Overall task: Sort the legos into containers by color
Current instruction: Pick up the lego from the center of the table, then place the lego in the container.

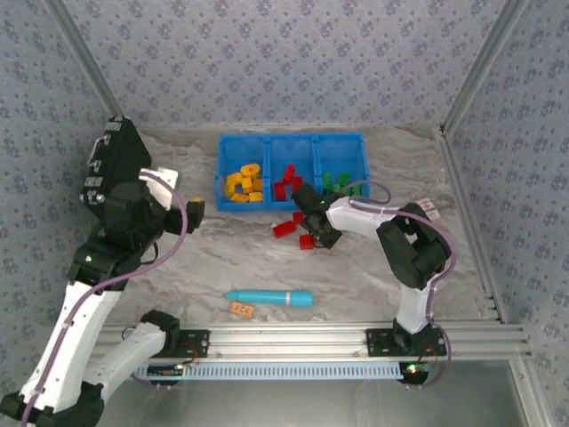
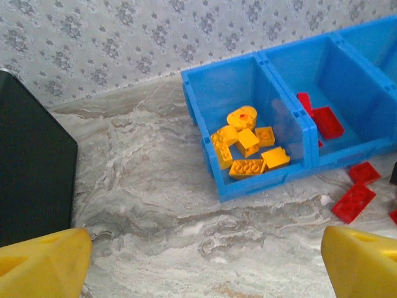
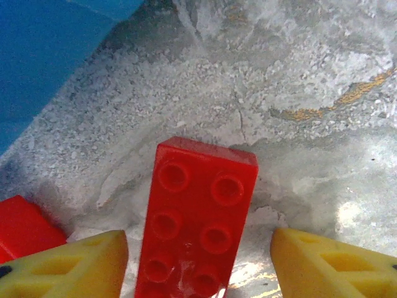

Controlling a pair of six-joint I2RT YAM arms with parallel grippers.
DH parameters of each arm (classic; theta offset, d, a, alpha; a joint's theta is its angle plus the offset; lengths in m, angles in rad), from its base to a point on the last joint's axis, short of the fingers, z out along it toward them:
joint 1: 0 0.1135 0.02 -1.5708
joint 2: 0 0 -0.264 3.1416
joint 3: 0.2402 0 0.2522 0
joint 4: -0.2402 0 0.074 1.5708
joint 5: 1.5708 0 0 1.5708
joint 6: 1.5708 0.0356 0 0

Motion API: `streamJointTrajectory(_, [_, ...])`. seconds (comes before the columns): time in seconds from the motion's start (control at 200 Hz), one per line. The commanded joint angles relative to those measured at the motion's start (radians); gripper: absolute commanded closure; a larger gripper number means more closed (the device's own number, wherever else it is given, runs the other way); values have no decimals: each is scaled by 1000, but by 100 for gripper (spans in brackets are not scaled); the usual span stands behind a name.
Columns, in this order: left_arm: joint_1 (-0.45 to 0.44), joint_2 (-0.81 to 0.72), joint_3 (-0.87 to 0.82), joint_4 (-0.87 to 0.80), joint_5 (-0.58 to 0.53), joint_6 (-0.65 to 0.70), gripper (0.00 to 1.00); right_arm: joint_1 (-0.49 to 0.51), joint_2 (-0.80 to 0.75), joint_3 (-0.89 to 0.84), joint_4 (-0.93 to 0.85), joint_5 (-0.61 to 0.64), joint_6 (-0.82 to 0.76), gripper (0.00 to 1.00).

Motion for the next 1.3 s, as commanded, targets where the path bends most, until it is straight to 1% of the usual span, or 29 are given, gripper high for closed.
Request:
streamJointTrajectory(0.0, [-18,-9,-12,31,-46,38,4,-7,30,4,-47,-2,5,41])
streamJointTrajectory(0.09, [-26,-9,-25,41,-46,39,3,-8,28,4,-87,6,-15,51])
streamJointTrajectory(0.22, [-28,-9,-40,51,-39,33,3,-8,8,-24,-102,24,-50,74])
streamJointTrajectory(0.275, [-28,-9,-43,55,-36,32,3,-9,-3,-38,-105,31,-77,79])
streamJointTrajectory(0.395, [-28,-8,-50,59,-31,27,3,-6,-42,-49,-153,73,-155,80])
streamJointTrajectory(0.46, [-28,-4,-55,59,-29,24,3,10,-79,-40,-206,119,-211,81])
streamJointTrajectory(0.555, [-23,0,-78,59,-14,-5,4,64,-151,2,-292,212,-308,81])
streamJointTrajectory(0.58, [-17,-2,-88,92,-14,-25,5,80,-169,4,-307,234,-333,81])
streamJointTrajectory(0.62, [-4,-7,-106,107,-1,-61,9,97,-190,50,-313,247,-379,81])
streamJointTrajectory(0.675, [19,-13,-135,134,53,-105,11,108,-212,95,-311,257,-472,82])
streamJointTrajectory(0.76, [28,5,-165,150,105,-158,12,108,-223,191,-328,285,-598,82])
streamJointTrajectory(0.845, [28,54,-168,134,119,-198,12,104,-218,274,-277,310,-730,82])
streamJointTrajectory(0.86, [28,63,-167,132,121,-205,13,102,-213,288,-262,312,-736,82])
streamJointTrajectory(0.88, [28,73,-169,131,124,-217,13,99,-206,304,-237,312,-789,82])
streamJointTrajectory(0.93, [28,94,-177,138,140,-249,13,89,-180,347,-179,302,-858,82])
streamJointTrajectory(0.99, [28,116,-194,162,169,-306,14,71,-133,410,-126,265,-936,82])
streamJointTrajectory(1.125, [26,166,-255,250,277,-496,16,12,17,568,-65,196,-1061,82])
streamJointTrajectory(1.19, [-1,198,-271,273,288,-569,18,-8,96,651,-59,160,-1106,82])
streamJointTrajectory(1.295, [-82,265,-244,256,243,-611,18,-27,226,791,-80,129,-1162,79])
